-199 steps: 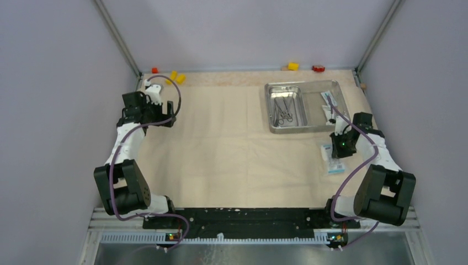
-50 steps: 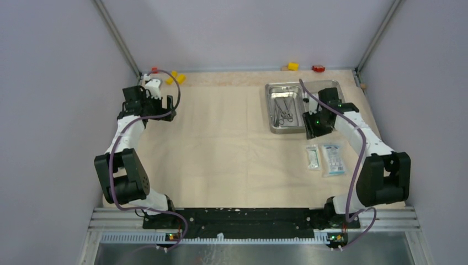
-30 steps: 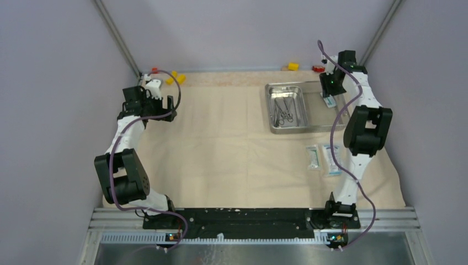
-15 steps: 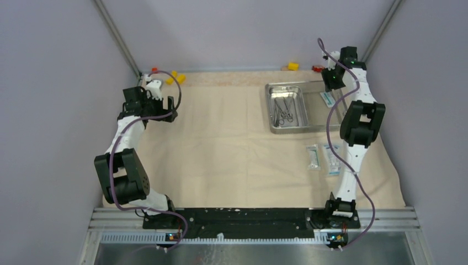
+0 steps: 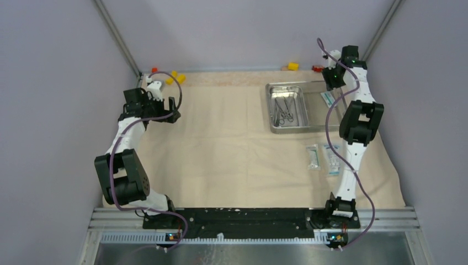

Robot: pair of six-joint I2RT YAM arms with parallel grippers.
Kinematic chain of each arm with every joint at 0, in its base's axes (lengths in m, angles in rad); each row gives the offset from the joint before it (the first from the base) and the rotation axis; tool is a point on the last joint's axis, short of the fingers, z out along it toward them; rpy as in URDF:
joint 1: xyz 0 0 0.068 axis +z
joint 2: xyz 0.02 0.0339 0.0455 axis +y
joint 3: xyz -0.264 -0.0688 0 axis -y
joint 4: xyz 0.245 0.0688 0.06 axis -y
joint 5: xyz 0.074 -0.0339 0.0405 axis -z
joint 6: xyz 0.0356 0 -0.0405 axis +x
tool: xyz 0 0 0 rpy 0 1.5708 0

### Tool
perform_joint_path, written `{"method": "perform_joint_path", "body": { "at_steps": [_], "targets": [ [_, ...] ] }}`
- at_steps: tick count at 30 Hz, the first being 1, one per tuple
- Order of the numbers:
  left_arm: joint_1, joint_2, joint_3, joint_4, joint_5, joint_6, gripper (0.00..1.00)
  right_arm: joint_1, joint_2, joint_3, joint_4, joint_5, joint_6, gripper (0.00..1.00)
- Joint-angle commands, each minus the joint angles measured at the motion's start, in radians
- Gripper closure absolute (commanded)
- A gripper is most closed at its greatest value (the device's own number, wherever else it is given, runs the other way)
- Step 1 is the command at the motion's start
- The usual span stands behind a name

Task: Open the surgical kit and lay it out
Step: Pick up the medical item from the container.

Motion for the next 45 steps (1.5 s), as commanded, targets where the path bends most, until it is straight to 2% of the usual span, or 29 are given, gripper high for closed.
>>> {"method": "perform_joint_path", "body": {
  "at_steps": [1, 9, 21, 28, 39, 45],
  "targets": [
    [0.002, -0.049, -0.012, 0.047, 0.048, -0.02, 0.01, -0.014, 0.041, 0.077, -0.007, 0.02, -0.038, 0.46],
    [0.002, -0.042, -0.012, 0.05, 0.058, -0.022, 0.01, -0.014, 0.083, 0.086, -0.014, 0.021, -0.038, 0.47],
    [0.002, -0.03, -0.006, 0.047, 0.062, -0.024, 0.01, -0.014, 0.134, 0.079, -0.052, -0.046, 0.01, 0.54],
    [0.002, -0.048, -0.013, 0.051, 0.062, -0.023, 0.01, -0.014, 0.139, 0.051, -0.063, -0.068, 0.014, 0.68],
    [0.002, -0.06, -0.002, 0.047, 0.057, -0.008, 0.01, -0.014, 0.072, 0.057, -0.067, -0.129, 0.067, 1.0],
    [0.002, -0.067, 0.012, 0.045, 0.074, -0.01, 0.01, -0.005, -0.028, 0.04, -0.046, -0.17, 0.133, 1.0]
  ]
}}
